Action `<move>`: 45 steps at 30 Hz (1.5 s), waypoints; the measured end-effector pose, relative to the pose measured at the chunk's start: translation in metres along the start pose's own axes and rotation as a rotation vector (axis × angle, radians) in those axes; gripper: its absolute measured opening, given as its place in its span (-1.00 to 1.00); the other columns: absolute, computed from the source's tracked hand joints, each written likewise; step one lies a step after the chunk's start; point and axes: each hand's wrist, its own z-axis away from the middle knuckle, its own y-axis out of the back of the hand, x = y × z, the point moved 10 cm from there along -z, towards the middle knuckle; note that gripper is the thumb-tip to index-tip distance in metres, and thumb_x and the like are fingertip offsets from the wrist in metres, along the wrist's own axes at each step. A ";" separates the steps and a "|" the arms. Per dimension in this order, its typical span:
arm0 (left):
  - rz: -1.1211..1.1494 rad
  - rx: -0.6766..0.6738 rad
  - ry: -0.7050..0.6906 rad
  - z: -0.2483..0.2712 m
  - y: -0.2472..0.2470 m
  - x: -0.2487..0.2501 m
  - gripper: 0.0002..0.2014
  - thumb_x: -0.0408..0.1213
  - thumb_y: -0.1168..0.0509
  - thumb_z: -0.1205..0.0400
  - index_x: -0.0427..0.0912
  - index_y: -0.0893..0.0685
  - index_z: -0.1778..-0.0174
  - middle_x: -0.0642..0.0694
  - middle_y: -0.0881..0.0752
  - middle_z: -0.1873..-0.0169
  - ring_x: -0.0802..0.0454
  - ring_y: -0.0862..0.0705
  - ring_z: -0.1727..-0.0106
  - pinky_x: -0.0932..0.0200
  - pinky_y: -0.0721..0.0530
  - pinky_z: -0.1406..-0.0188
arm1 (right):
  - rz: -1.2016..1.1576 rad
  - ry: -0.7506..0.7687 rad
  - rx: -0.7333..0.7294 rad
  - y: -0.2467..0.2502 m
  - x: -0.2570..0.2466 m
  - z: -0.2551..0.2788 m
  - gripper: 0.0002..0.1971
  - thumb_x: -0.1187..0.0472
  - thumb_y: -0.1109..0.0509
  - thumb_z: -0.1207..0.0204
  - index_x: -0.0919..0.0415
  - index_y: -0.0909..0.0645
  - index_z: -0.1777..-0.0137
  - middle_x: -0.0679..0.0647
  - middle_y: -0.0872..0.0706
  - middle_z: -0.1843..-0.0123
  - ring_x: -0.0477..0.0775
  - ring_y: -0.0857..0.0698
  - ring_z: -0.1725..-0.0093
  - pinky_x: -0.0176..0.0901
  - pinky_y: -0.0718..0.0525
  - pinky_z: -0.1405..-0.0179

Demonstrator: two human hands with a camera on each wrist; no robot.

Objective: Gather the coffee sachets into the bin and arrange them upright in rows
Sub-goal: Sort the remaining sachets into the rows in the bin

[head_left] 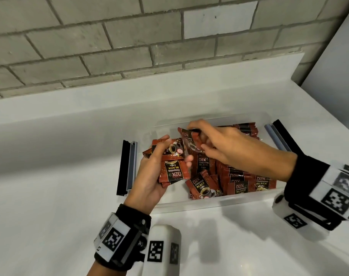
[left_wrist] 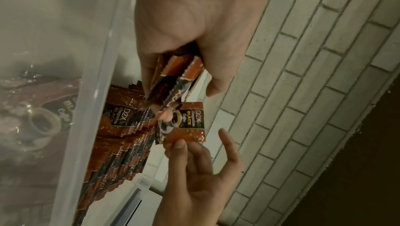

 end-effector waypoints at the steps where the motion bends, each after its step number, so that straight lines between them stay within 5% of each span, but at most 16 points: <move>1: 0.011 -0.007 0.004 0.000 0.000 0.000 -0.77 -0.27 -0.32 -0.61 -0.11 -0.61 -0.18 -0.36 -0.78 0.10 -0.30 -0.76 0.17 -0.05 -0.80 0.22 | -0.090 -0.062 0.002 0.001 0.009 0.001 -0.38 0.28 -0.34 -0.60 -0.12 -0.15 -0.55 -0.03 -0.63 0.12 -0.05 -0.69 0.25 -0.13 -0.77 0.26; 4: 0.022 -0.009 -0.004 0.000 0.000 0.001 -0.80 -0.38 -0.22 -0.65 -0.11 -0.62 -0.14 -0.34 -0.77 0.18 -0.28 -0.76 0.24 -0.05 -0.80 0.25 | -0.262 -0.159 0.012 0.003 0.025 0.004 -0.43 0.28 -0.40 -0.56 -0.21 -0.36 -0.47 -0.08 -0.67 0.13 -0.15 -0.71 0.17 -0.29 -0.73 0.10; 8: -0.007 0.050 -0.033 0.001 0.008 0.005 -0.72 -0.44 -0.25 -0.62 -0.30 -0.58 -0.26 -0.38 -0.78 0.20 -0.27 -0.77 0.26 0.02 -0.79 0.35 | -0.429 -0.309 -0.105 -0.008 0.053 0.009 -0.73 0.27 -0.46 -0.48 -0.12 -0.62 -0.05 -0.06 -0.71 0.16 -0.24 -0.68 0.23 -0.35 -0.63 0.11; 11: -0.048 0.078 -0.048 0.002 0.011 0.006 -0.67 -0.40 -0.36 -0.56 -0.45 -0.63 -0.22 -0.34 -0.77 0.23 -0.25 -0.76 0.26 0.06 -0.76 0.38 | -0.441 -0.298 -0.275 -0.025 0.052 0.014 -0.83 0.23 -0.43 -0.52 -0.06 -0.66 -0.04 -0.07 -0.74 0.10 -0.25 -0.69 0.16 -0.36 -0.62 0.09; 16: -0.106 0.075 -0.053 0.005 0.009 0.006 -0.65 -0.35 -0.44 -0.51 -0.45 -0.68 -0.17 -0.38 -0.75 0.14 -0.22 -0.74 0.32 0.08 -0.73 0.41 | -0.317 -0.200 -0.406 -0.045 0.036 0.016 -0.86 0.16 -0.36 -0.62 0.09 -0.72 -0.10 -0.40 -0.69 0.20 -0.50 -0.63 0.18 -0.61 -0.49 0.17; 19: -0.124 0.073 -0.059 0.006 0.008 0.007 -0.67 -0.35 -0.45 -0.51 -0.41 -0.69 -0.16 -0.40 -0.76 0.13 -0.20 -0.75 0.36 0.10 -0.72 0.46 | -0.249 -0.164 -0.443 -0.055 0.034 0.018 -0.82 0.13 -0.39 -0.59 0.03 -0.76 -0.12 -0.35 -0.74 0.09 -0.48 -0.64 0.07 -0.63 -0.45 0.08; 26: -0.200 0.117 -0.052 0.006 0.011 0.006 -0.62 -0.32 -0.53 -0.39 -0.31 -0.72 -0.11 -0.35 -0.81 0.10 -0.19 -0.79 0.33 0.09 -0.75 0.41 | -0.182 -0.194 -0.473 -0.040 0.043 0.017 -0.80 0.05 -0.45 -0.52 -0.15 -0.76 -0.12 -0.27 -0.72 -0.10 -0.35 -0.63 -0.09 -0.49 -0.49 -0.13; 30: -0.254 0.112 -0.021 0.006 0.010 0.002 -0.64 -0.29 -0.55 -0.37 -0.24 -0.74 -0.08 -0.25 -0.84 0.12 -0.11 -0.83 0.27 0.15 -0.73 0.43 | -0.380 -0.399 -0.183 0.002 0.063 0.005 -0.78 0.01 -0.35 -0.57 -0.08 -0.65 -0.18 -0.08 -0.76 -0.07 -0.16 -0.72 0.02 -0.37 -0.62 0.01; 32: -0.285 0.092 0.002 0.007 0.006 0.000 -0.64 -0.29 -0.54 -0.38 -0.24 -0.73 -0.10 -0.26 -0.83 0.10 -0.14 -0.83 0.21 0.13 -0.74 0.39 | -0.566 -0.460 -0.090 0.008 0.063 0.001 -0.62 -0.15 -0.35 -0.45 -0.03 -0.61 -0.22 0.00 -0.80 -0.02 -0.06 -0.77 0.03 -0.26 -0.70 -0.01; 35: -0.325 0.066 0.030 0.008 0.002 -0.004 -0.59 -0.25 -0.55 -0.33 -0.25 -0.74 -0.09 -0.27 -0.83 0.08 -0.17 -0.83 0.17 0.10 -0.76 0.35 | -0.586 -0.455 -0.175 -0.009 0.050 -0.004 -0.49 -0.18 -0.39 -0.38 -0.08 -0.54 -0.33 -0.06 -0.80 -0.01 -0.07 -0.76 -0.03 -0.23 -0.68 -0.10; 40: -0.276 0.105 0.065 0.005 0.009 -0.007 -0.66 -0.16 -0.49 -0.46 -0.25 -0.73 -0.09 -0.28 -0.82 0.04 -0.15 -0.81 0.17 0.02 -0.78 0.24 | -0.569 -0.468 -0.236 -0.021 0.053 -0.002 -0.57 0.16 -0.40 -0.57 -0.20 -0.48 -0.40 -0.10 -0.72 0.06 -0.16 -0.70 0.02 -0.28 -0.55 -0.03; 43: -0.218 0.144 0.084 0.002 0.016 -0.007 -0.91 -0.26 -0.35 -0.55 -0.19 -0.69 0.09 -0.20 -0.80 0.16 -0.05 -0.78 0.27 0.08 -0.76 0.33 | -0.533 -0.481 -0.316 -0.022 0.059 0.003 -0.55 0.19 -0.39 -0.58 -0.21 -0.45 -0.41 -0.04 -0.70 0.03 -0.10 -0.71 0.06 -0.30 -0.60 0.06; 45: -0.200 0.163 0.066 0.001 0.019 -0.005 -0.88 -0.41 -0.26 -0.53 -0.25 -0.69 0.09 -0.21 -0.82 0.14 -0.09 -0.80 0.21 0.03 -0.77 0.27 | -0.514 -0.475 -0.377 -0.024 0.060 0.009 -0.65 0.21 -0.40 -0.58 -0.15 -0.51 -0.29 0.00 -0.72 0.04 -0.13 -0.72 0.19 -0.34 -0.61 0.18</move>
